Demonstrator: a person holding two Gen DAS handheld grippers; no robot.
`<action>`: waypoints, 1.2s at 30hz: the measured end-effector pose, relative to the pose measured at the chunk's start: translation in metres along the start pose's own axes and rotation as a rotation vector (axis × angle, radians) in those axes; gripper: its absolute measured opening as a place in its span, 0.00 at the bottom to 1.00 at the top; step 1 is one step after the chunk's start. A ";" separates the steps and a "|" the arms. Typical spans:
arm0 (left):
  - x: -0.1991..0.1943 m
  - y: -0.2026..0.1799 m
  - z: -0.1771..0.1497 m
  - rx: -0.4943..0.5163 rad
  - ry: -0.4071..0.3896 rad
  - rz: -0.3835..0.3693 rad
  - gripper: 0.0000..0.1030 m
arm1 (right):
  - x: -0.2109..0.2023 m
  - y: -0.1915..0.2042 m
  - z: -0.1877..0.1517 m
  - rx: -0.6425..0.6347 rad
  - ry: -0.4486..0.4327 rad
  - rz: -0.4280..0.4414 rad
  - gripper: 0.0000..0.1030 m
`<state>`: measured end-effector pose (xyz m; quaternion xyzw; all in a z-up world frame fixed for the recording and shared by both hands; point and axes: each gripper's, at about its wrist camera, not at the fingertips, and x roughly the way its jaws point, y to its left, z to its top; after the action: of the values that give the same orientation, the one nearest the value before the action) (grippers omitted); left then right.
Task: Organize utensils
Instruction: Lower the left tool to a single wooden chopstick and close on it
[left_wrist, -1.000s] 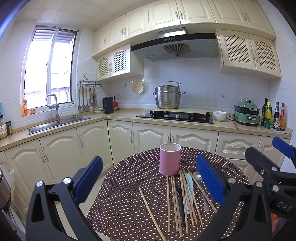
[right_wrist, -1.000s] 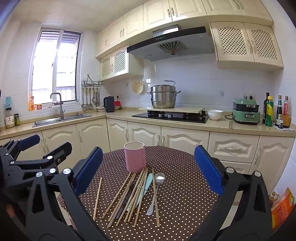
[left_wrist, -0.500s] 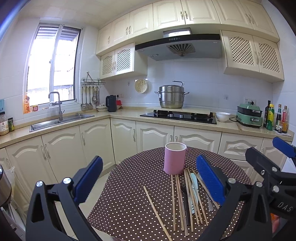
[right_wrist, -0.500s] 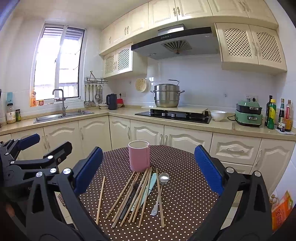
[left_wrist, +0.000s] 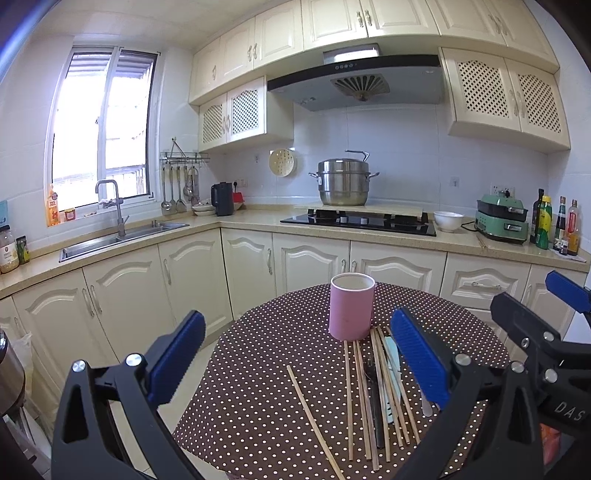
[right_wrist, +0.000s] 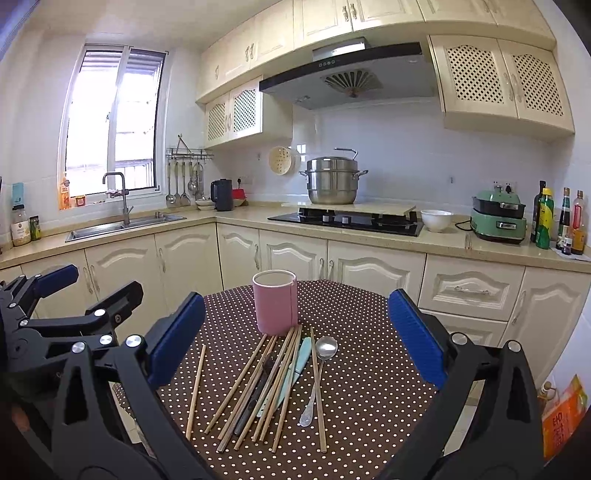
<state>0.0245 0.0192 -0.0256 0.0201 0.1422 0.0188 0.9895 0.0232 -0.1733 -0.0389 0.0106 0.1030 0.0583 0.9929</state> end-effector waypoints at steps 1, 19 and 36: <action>0.007 -0.002 0.000 0.007 0.014 -0.007 0.96 | 0.005 -0.002 -0.001 0.006 0.016 -0.002 0.94; 0.156 0.022 -0.031 -0.080 0.517 -0.177 0.96 | 0.114 -0.059 -0.024 0.039 0.349 0.024 0.94; 0.215 0.019 -0.106 -0.089 0.877 -0.175 0.30 | 0.203 -0.072 -0.058 -0.006 0.763 0.160 0.63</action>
<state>0.2000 0.0513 -0.1865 -0.0444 0.5484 -0.0521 0.8334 0.2167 -0.2201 -0.1390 -0.0068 0.4634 0.1355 0.8757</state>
